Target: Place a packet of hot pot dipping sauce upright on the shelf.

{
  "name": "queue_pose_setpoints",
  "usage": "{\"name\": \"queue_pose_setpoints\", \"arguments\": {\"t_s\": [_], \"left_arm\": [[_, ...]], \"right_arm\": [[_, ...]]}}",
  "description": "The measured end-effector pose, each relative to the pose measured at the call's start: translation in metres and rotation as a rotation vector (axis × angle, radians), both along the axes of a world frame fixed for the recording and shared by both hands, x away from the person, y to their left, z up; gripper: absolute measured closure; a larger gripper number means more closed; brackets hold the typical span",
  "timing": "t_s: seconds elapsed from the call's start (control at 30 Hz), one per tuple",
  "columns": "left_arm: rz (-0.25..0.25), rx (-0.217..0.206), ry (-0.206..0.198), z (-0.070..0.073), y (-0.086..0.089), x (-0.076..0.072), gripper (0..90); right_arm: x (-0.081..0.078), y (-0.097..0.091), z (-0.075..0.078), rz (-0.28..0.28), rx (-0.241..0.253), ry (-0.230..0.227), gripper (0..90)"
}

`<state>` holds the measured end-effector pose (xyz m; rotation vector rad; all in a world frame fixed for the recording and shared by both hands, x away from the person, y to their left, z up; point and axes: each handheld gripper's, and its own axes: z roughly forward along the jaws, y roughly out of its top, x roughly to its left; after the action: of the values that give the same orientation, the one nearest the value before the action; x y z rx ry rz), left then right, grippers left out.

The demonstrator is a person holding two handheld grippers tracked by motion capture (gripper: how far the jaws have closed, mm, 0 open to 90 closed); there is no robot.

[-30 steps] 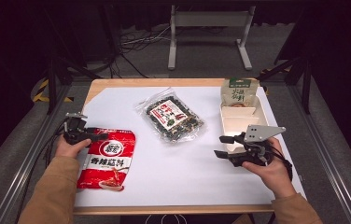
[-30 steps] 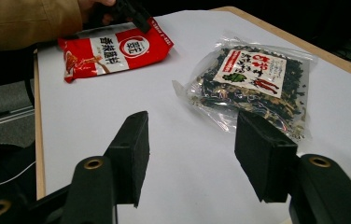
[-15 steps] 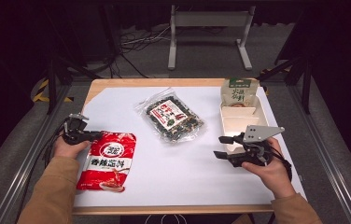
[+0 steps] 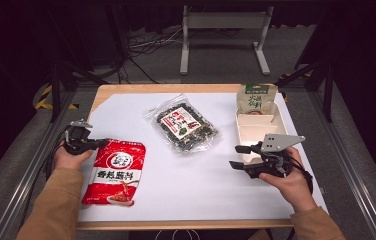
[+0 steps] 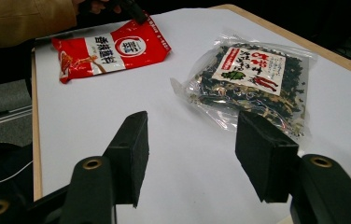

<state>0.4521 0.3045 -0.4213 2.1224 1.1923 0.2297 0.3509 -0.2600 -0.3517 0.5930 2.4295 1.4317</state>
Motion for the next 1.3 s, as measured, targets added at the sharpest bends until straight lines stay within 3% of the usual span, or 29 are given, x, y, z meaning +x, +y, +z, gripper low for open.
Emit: {"name": "queue_pose_setpoints", "arguments": {"t_s": [0.23, 0.53, 0.83, 1.13, 1.3], "left_arm": [[-0.01, -0.031, -0.034, 0.016, 0.002, -0.011, 90.0], [-0.019, -0.065, -0.111, 0.044, 0.01, -0.031, 90.0], [-0.065, -0.082, -0.185, 0.076, 0.013, -0.055, 90.0], [-0.091, -0.116, -0.233, 0.093, 0.012, -0.074, 90.0], [-0.132, -0.123, -0.27, 0.102, 0.007, -0.081, 90.0]], "right_arm": [[0.001, 0.0, 0.001, -0.001, 0.005, -0.006, 44.4], [0.002, 0.001, 0.002, 0.001, 0.01, -0.01, 44.6], [0.002, 0.0, 0.003, -0.002, 0.01, -0.014, 44.6], [0.001, -0.006, 0.007, -0.019, 0.021, -0.025, 44.6], [0.002, -0.006, 0.008, -0.035, 0.015, -0.025, 44.1]]}}
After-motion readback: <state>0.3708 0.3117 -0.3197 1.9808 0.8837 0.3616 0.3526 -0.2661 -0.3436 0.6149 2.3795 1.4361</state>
